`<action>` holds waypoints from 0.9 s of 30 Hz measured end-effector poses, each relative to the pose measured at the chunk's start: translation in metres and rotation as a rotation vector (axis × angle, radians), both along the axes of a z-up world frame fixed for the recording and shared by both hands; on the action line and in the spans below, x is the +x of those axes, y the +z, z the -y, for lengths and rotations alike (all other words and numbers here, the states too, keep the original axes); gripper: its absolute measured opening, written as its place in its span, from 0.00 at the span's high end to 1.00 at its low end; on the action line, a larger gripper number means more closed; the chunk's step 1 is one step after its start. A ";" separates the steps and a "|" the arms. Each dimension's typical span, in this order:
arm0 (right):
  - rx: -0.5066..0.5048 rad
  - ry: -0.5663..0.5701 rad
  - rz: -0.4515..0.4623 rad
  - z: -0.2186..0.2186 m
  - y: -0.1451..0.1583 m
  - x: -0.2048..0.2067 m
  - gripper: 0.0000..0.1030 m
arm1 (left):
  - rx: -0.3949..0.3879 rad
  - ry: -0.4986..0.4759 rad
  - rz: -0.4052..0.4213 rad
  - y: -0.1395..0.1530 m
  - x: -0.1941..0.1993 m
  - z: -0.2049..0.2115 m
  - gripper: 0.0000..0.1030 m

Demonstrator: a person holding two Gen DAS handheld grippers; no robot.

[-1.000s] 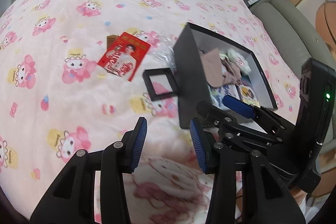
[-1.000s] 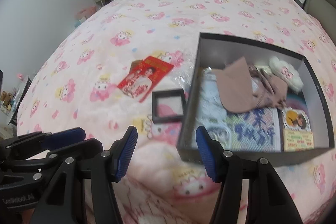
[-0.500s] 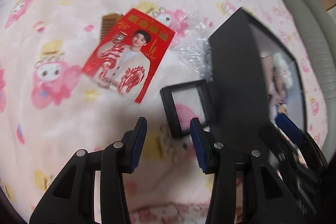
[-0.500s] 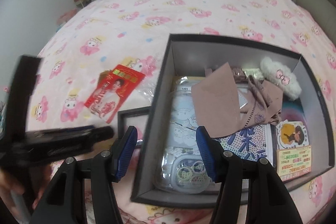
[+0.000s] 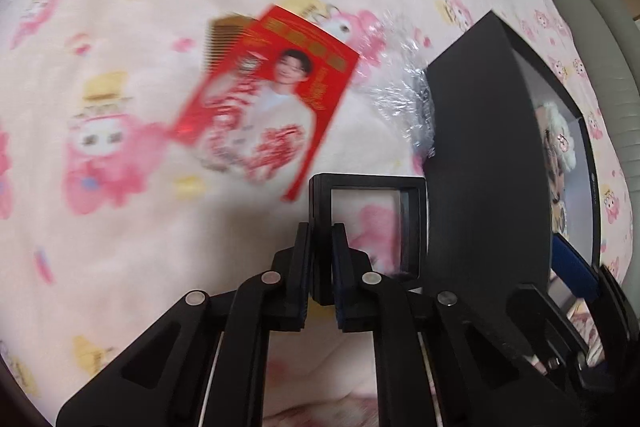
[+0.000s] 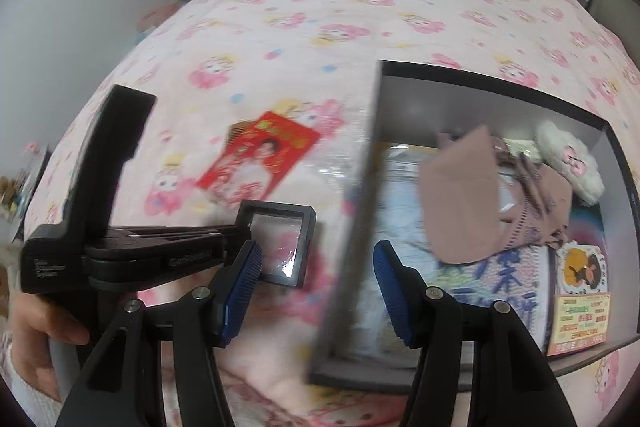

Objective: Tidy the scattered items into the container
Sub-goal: 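Grasp the small black square frame with the left tool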

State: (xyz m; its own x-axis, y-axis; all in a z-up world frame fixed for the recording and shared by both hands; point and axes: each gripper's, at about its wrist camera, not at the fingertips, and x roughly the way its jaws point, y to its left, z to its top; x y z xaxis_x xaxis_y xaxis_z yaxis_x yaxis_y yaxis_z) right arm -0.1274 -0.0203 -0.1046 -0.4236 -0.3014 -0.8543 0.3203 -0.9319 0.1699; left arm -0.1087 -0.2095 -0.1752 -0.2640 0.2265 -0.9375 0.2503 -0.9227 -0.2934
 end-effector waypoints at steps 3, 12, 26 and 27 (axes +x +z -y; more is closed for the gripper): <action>0.084 -0.007 -0.026 0.020 -0.002 0.005 0.38 | -0.037 0.046 0.003 0.005 0.025 0.023 0.92; 0.105 -0.017 -0.121 0.026 0.016 0.024 0.38 | 0.062 0.215 -0.018 -0.011 0.080 0.074 0.78; -0.077 0.222 0.355 0.094 -0.088 -0.023 0.38 | 0.239 0.325 -0.050 -0.044 0.074 0.097 0.63; -0.111 0.232 0.379 0.095 -0.093 -0.027 0.42 | 0.264 0.326 -0.046 -0.048 0.072 0.096 0.62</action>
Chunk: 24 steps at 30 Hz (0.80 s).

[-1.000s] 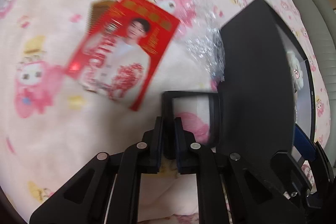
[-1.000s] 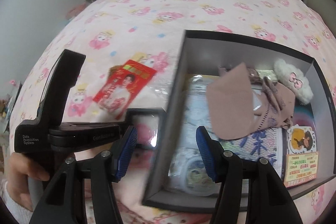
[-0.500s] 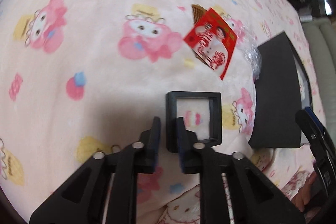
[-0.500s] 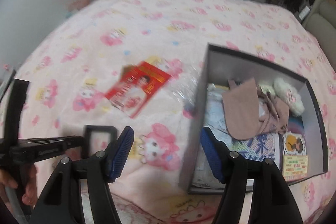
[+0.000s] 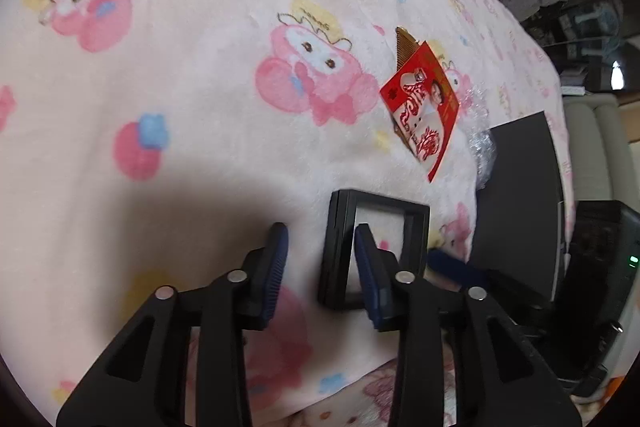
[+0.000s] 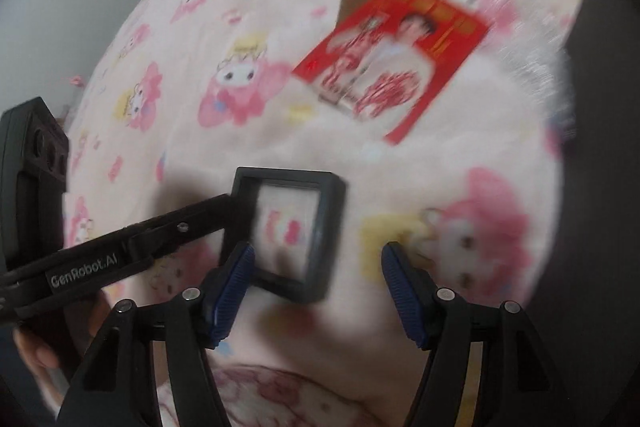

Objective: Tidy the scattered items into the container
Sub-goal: 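Grasp the small black square frame with the left tool, then carry the black frame over the black box with the left tool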

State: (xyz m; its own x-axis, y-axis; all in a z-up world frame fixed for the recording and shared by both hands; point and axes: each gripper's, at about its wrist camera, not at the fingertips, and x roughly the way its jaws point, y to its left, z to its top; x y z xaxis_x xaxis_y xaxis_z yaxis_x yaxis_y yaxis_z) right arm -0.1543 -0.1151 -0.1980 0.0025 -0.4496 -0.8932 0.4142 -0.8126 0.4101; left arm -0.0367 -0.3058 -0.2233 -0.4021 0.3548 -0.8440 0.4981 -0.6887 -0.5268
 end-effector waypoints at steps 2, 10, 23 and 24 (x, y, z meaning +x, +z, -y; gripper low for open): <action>-0.027 0.000 0.051 0.001 -0.009 -0.003 0.56 | 0.042 -0.004 -0.002 -0.006 -0.002 -0.004 0.62; -0.098 -0.029 0.010 -0.016 0.018 0.016 0.72 | 0.074 -0.038 -0.081 0.031 0.003 -0.026 0.57; -0.173 -0.142 -0.203 -0.133 0.120 0.059 0.72 | 0.017 -0.255 -0.271 0.135 0.000 -0.144 0.57; -0.166 -0.146 -0.218 -0.144 0.125 0.060 0.72 | 0.010 -0.281 -0.274 0.139 -0.006 -0.159 0.57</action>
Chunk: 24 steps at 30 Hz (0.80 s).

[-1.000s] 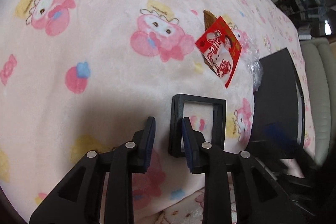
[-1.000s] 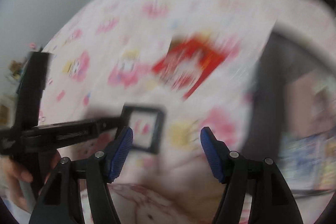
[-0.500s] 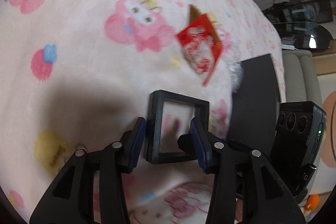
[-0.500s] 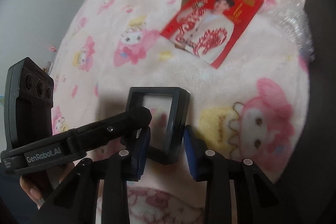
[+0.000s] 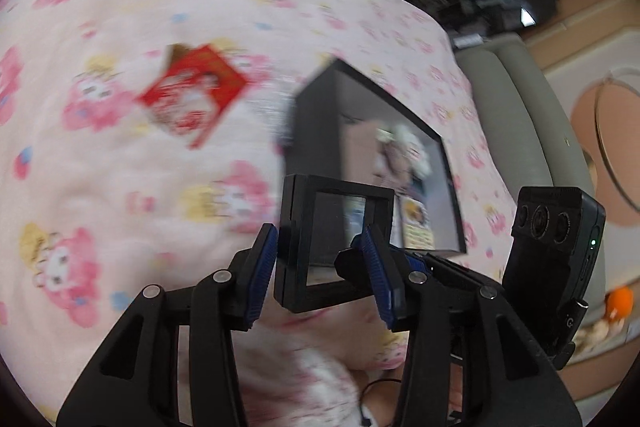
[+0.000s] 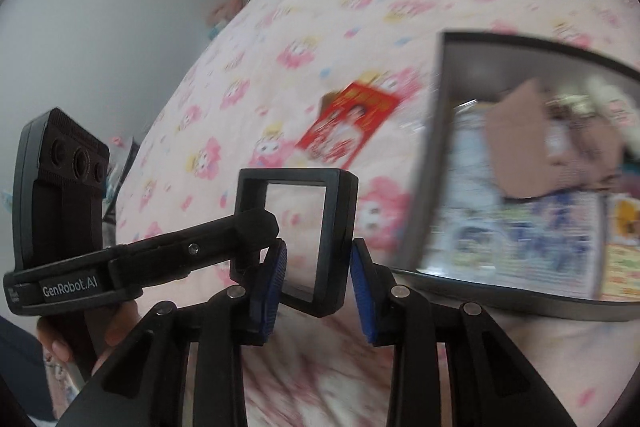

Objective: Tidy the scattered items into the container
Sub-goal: 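Carry the black frame over the black box with the left tool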

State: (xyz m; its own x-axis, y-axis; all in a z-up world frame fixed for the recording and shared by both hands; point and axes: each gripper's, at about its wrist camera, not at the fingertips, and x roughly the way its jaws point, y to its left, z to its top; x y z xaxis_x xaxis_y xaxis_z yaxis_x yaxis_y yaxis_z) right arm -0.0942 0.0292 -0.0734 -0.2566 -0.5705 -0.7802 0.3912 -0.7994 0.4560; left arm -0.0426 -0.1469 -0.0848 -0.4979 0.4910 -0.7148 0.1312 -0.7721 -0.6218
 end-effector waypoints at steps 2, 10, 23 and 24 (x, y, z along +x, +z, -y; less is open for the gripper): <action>0.023 -0.020 -0.024 -0.027 0.008 0.000 0.72 | -0.006 -0.044 -0.007 0.004 -0.013 -0.028 0.57; 0.089 -0.108 -0.035 -0.126 0.000 -0.035 0.72 | 0.028 -0.151 0.011 -0.013 -0.079 -0.122 0.57; 0.067 -0.103 0.094 -0.148 -0.067 -0.062 0.72 | -0.069 -0.102 0.162 -0.070 -0.103 -0.151 0.57; 0.084 -0.097 0.098 -0.145 -0.069 -0.061 0.72 | -0.089 -0.106 0.172 -0.072 -0.103 -0.153 0.57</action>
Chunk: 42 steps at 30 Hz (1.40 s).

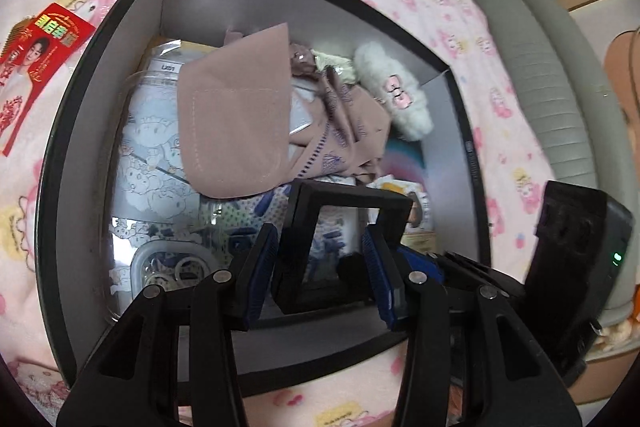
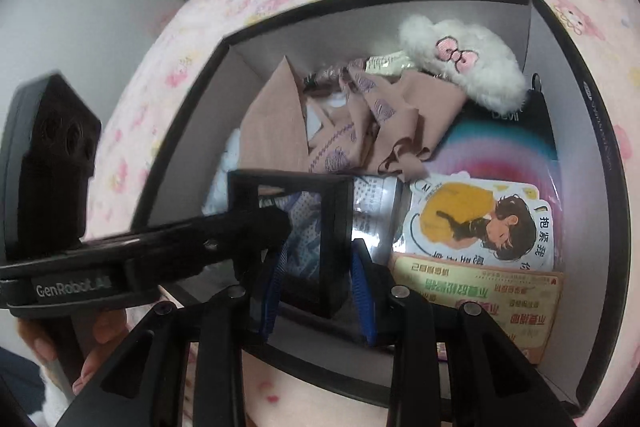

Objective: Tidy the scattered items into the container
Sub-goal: 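Carry the black frame over the black box with the left tool, then lower the black frame into the box and open the left tool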

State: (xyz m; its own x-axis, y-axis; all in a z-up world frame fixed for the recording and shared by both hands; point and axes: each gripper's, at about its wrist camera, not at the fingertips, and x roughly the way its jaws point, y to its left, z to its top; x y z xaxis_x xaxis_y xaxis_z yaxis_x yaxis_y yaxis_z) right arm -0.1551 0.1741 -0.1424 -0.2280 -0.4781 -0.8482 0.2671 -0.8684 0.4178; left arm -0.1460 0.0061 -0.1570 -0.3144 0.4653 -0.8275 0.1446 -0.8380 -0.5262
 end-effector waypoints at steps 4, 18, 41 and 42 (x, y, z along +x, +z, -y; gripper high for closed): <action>0.120 -0.002 -0.015 0.003 -0.003 0.000 0.62 | -0.002 0.008 0.005 -0.005 0.001 0.004 0.52; 0.252 -0.089 -0.196 -0.003 0.011 -0.011 0.66 | -0.214 -0.029 -0.045 0.000 -0.025 -0.018 0.70; 0.279 -0.190 -0.162 -0.034 0.019 -0.009 0.65 | -0.196 -0.076 -0.073 0.018 -0.004 -0.011 0.70; 0.278 -0.213 -0.171 -0.037 0.021 -0.010 0.65 | -0.214 -0.088 -0.066 0.015 -0.006 -0.016 0.70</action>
